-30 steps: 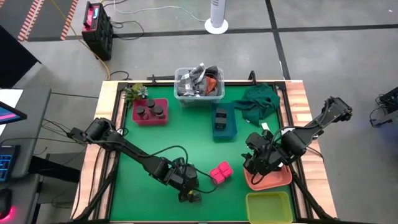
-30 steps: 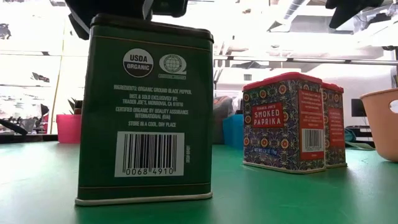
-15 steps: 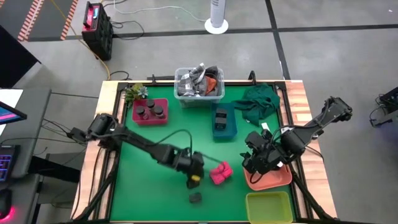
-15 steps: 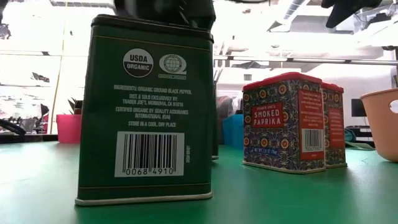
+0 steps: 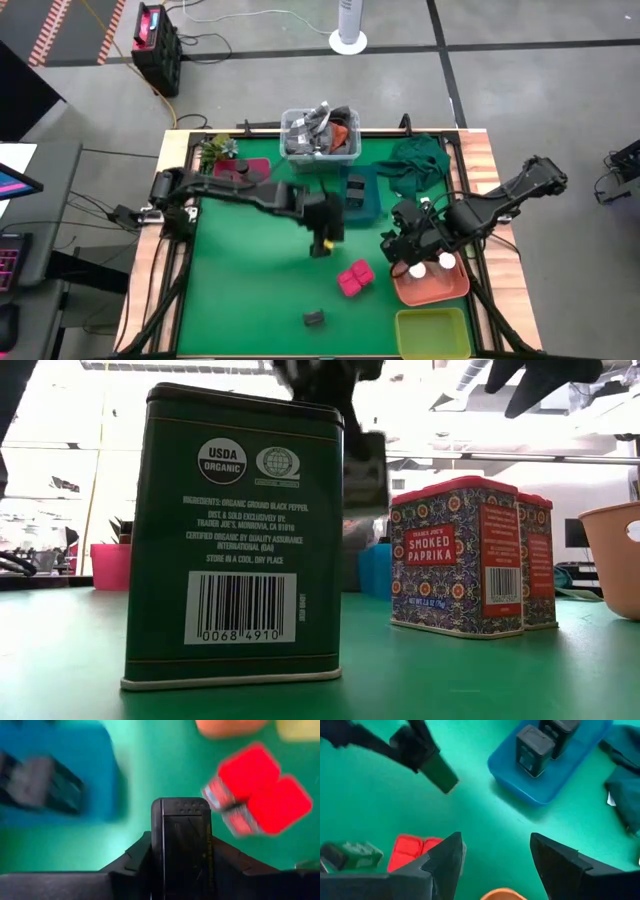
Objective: Sort spices by type
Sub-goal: Put the black seasoning can into the blue bin
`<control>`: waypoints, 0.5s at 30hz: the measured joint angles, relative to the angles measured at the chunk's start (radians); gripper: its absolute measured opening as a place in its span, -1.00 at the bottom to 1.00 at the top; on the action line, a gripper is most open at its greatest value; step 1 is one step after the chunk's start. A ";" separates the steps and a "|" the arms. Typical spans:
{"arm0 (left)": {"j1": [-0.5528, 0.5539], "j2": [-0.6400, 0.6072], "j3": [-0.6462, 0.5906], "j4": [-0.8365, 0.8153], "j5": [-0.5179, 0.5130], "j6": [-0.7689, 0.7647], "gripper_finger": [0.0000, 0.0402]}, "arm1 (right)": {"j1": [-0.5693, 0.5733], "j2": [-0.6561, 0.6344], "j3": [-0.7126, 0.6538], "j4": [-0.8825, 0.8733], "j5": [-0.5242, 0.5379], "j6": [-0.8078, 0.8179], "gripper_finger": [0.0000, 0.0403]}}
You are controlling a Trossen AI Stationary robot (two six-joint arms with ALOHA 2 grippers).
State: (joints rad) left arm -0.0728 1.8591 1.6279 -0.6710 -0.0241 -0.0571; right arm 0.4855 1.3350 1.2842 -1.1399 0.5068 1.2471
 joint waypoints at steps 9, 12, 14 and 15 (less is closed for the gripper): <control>0.200 0.011 0.101 0.112 0.118 0.158 -0.31 | -0.001 0.000 0.000 -0.004 0.104 0.141 0.29; 0.244 0.030 0.101 0.140 0.156 0.187 -0.31 | -0.010 0.000 0.000 -0.006 0.106 0.144 0.29; 0.262 0.051 0.100 0.141 0.194 0.202 -0.31 | -0.022 0.000 0.000 -0.006 0.106 0.144 0.29; 0.267 0.056 0.101 0.152 0.208 0.207 -0.31 | -0.028 0.000 0.000 -0.006 0.108 0.144 0.29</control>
State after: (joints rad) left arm 0.1942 1.9148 1.7287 -0.5189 0.1837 0.1502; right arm 0.4572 1.3350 1.2846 -1.1460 0.6144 1.3911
